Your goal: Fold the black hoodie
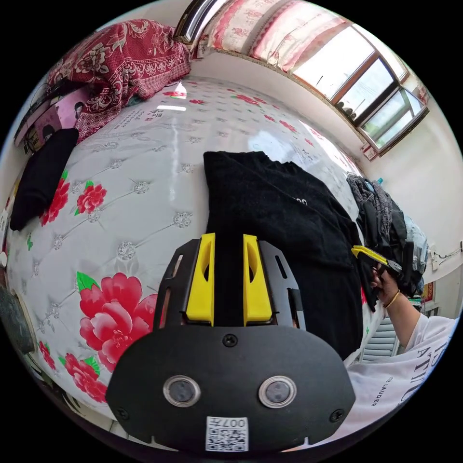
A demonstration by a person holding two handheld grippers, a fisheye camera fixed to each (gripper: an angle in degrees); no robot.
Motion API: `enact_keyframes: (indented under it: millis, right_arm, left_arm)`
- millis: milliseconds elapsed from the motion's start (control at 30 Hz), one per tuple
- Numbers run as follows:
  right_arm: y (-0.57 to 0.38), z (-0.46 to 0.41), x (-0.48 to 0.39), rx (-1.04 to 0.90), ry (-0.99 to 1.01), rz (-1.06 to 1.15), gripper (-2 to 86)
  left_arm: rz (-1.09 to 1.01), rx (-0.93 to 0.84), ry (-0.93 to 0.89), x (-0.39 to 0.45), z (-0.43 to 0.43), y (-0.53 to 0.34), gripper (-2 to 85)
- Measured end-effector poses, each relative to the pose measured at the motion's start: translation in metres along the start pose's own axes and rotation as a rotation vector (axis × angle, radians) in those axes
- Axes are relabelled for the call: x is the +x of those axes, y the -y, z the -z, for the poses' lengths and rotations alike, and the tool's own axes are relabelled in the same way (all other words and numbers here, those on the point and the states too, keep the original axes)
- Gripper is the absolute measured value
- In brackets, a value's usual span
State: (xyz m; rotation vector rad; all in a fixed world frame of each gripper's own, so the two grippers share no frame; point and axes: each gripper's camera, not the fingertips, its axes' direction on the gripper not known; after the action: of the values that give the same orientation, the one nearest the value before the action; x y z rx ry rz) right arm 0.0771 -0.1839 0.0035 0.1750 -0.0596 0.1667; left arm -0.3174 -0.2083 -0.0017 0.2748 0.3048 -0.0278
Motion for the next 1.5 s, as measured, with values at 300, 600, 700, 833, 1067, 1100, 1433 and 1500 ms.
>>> enact_keyframes:
  millis: [300, 600, 700, 833, 1067, 1100, 1433, 1500]
  right_arm:
    - [0.020, -0.018, 0.021, -0.079, -0.139, 0.063, 7.9]
    - [-0.101, 0.064, 0.123, 0.232, 0.205, -0.470, 8.1]
    - [-0.203, 0.082, 0.167, 0.280, 0.265, -0.825, 8.1]
    - [-0.315, 0.085, 0.189, 0.356, 0.266, -1.226, 8.0]
    - [-0.344, 0.064, 0.225, 0.663, 0.396, -1.430, 6.0]
    - [-0.338, 0.060, 0.231, 0.670, 0.390, -1.436, 5.2]
    - [-0.148, 0.202, 0.177, 0.952, 0.448, -0.659, 1.7]
    - [-0.095, 0.247, 0.124, 0.994, 0.441, -0.359, 1.7]
  left_arm:
    - [-0.052, -0.100, 0.203, 0.022, -0.076, 0.038, 5.4]
    - [0.083, 0.080, 0.131, 0.013, -0.021, -0.003, -0.3]
    - [0.145, 0.102, 0.100, 0.005, 0.007, -0.043, -0.6]
    - [0.169, 0.037, 0.098, 0.013, 0.029, -0.093, -0.7]
    - [0.172, -0.057, 0.078, 0.026, 0.041, -0.127, -0.7]
    - [0.182, -0.061, 0.074, 0.026, 0.043, -0.128, -0.7]
    - [0.222, -0.059, 0.071, 0.015, 0.055, -0.131, -0.9]
    - [0.231, -0.059, 0.062, 0.013, 0.056, -0.130, -0.9]
